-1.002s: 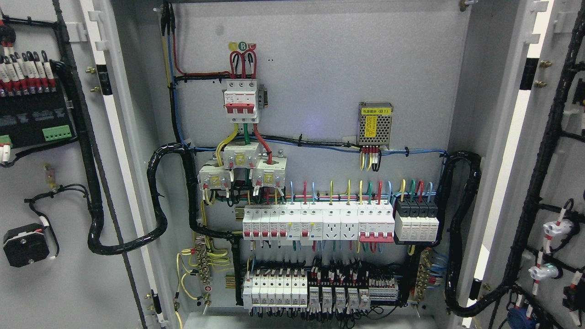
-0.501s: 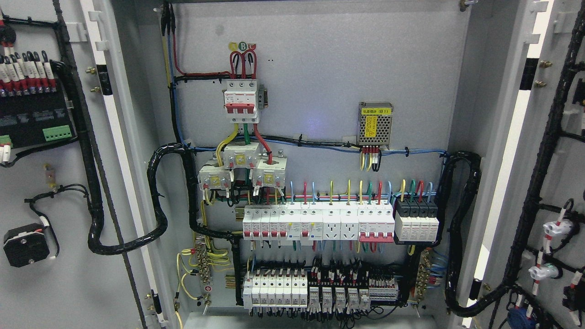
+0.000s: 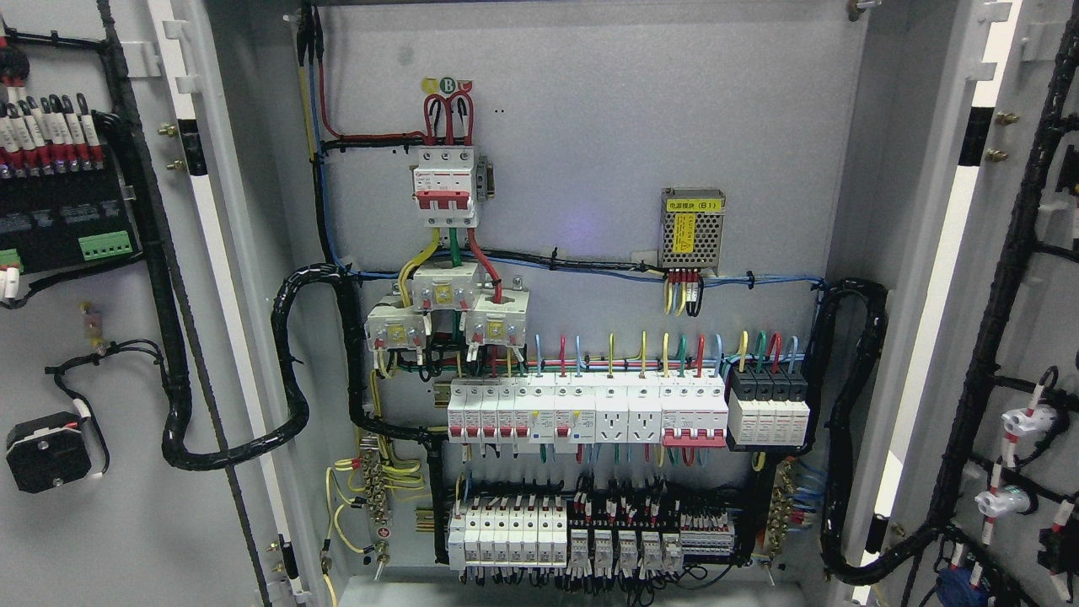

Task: Open door with both hands

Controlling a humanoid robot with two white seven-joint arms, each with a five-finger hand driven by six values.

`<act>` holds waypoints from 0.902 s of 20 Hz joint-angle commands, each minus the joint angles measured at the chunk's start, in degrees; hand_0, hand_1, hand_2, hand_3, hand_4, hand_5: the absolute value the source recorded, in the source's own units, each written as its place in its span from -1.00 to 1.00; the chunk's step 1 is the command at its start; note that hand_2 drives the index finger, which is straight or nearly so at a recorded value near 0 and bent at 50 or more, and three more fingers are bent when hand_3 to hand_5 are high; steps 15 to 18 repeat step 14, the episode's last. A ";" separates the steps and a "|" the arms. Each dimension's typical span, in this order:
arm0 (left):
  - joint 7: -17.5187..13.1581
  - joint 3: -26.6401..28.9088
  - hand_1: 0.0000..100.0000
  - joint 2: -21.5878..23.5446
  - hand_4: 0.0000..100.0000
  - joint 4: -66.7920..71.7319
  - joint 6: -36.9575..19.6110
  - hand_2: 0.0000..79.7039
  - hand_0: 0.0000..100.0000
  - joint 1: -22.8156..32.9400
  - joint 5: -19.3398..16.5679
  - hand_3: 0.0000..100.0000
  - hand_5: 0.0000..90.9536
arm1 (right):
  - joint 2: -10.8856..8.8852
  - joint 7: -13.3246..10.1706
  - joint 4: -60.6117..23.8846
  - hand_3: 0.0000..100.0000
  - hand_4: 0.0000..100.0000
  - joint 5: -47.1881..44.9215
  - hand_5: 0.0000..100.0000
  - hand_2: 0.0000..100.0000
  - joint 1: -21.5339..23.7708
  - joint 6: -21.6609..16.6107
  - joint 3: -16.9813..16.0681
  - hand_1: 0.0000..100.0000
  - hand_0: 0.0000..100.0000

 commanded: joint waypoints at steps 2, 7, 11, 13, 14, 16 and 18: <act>-0.01 0.08 -1.00 -0.43 -1.00 0.77 0.00 -1.00 -1.00 0.00 0.02 -1.00 -1.00 | 0.25 0.02 -1.69 -1.00 -1.00 0.10 -1.00 -1.00 -0.07 0.10 -0.44 -1.00 -0.23; -0.01 0.08 -1.00 -0.43 -1.00 0.77 0.00 -1.00 -1.00 0.00 0.02 -1.00 -1.00 | 0.25 0.02 -1.78 -1.00 -1.00 0.28 -1.00 -1.00 -0.07 0.36 -0.35 -1.00 -0.23; -0.01 0.08 -1.00 -0.43 -1.00 0.77 0.00 -1.00 -1.00 0.00 0.02 -1.00 -1.00 | 0.25 0.02 -1.78 -1.00 -1.00 0.28 -1.00 -1.00 -0.16 0.36 -0.35 -1.00 -0.23; -0.01 0.08 -1.00 -0.43 -1.00 0.77 0.00 -1.00 -1.00 0.00 0.02 -1.00 -1.00 | 0.25 0.02 -1.78 -1.00 -1.00 0.28 -1.00 -1.00 -0.16 0.36 -0.35 -1.00 -0.23; -0.01 -0.01 -1.00 -0.43 -1.00 0.77 0.00 -1.00 -1.00 0.00 0.02 -1.00 -1.00 | 0.25 0.02 -1.78 -1.00 -1.00 0.19 -1.00 -1.00 -0.16 0.36 -0.44 -1.00 -0.23; -0.01 -0.01 -1.00 -0.43 -1.00 0.77 0.00 -1.00 -1.00 0.00 0.02 -1.00 -1.00 | 0.25 0.02 -1.78 -1.00 -1.00 0.19 -1.00 -1.00 -0.16 0.36 -0.44 -1.00 -0.23; -0.01 -0.01 -1.00 -0.43 -1.00 0.77 0.00 -1.00 -1.00 0.00 0.02 -1.00 -1.00 | 0.25 0.02 -1.78 -1.00 -1.00 0.19 -1.00 -1.00 -0.16 0.36 -0.44 -1.00 -0.23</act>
